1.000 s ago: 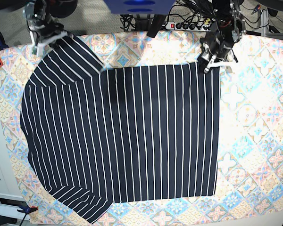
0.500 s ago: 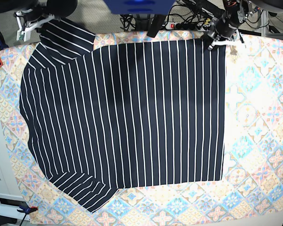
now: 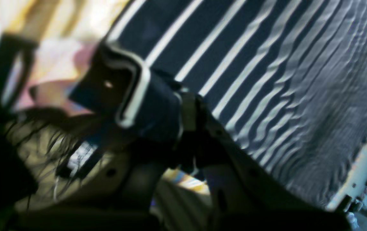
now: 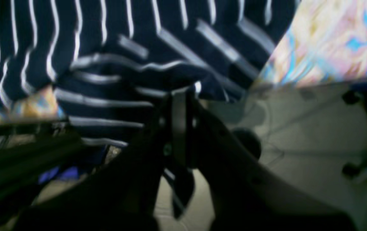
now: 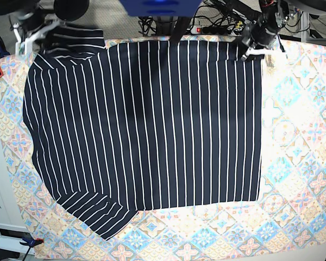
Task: Fold the T-shirt properly
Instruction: 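Lift the shoulder edge with both grippers and pull it toward the robot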
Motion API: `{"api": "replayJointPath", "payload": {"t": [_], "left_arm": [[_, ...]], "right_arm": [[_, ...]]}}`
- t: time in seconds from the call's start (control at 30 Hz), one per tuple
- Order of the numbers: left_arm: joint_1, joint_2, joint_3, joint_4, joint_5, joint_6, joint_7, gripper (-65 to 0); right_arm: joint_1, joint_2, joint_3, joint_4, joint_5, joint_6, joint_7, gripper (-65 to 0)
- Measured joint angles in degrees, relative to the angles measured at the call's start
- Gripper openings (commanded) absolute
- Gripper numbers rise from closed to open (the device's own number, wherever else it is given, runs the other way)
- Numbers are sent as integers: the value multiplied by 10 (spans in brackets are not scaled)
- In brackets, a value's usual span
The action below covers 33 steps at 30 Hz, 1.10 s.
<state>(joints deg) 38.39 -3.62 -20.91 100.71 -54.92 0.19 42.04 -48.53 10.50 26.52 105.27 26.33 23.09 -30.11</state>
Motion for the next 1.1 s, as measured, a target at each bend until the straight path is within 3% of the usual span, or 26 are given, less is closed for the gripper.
{"api": "replayJointPath", "payload": {"t": [0.4, 0.5, 0.6, 0.73, 0.97, 1.1], "left_arm": [[-98, 1, 0, 48, 3, 1, 2, -650], [-135, 1, 0, 43, 5, 1, 2, -650], [-179, 1, 1, 16, 4, -1, 0, -650], [-225, 1, -3, -57, 11, 2, 1, -650], [-291, 2, -3, -121, 83, 0, -2, -650], [-313, 2, -3, -160, 96, 0, -30, -650]], "right_arm": [[163, 3, 0, 0, -1, 1, -1, -650], [212, 11, -2, -4, 1, 2, -43, -650], [268, 10, 0, -20, -3, 1, -84, -650], [326, 10, -1, -69, 1, 4, -85, -650], [401, 9, 0, -184, -4, -1, -87, -650], [434, 9, 0, -241, -3, 1, -85, -650]]}}
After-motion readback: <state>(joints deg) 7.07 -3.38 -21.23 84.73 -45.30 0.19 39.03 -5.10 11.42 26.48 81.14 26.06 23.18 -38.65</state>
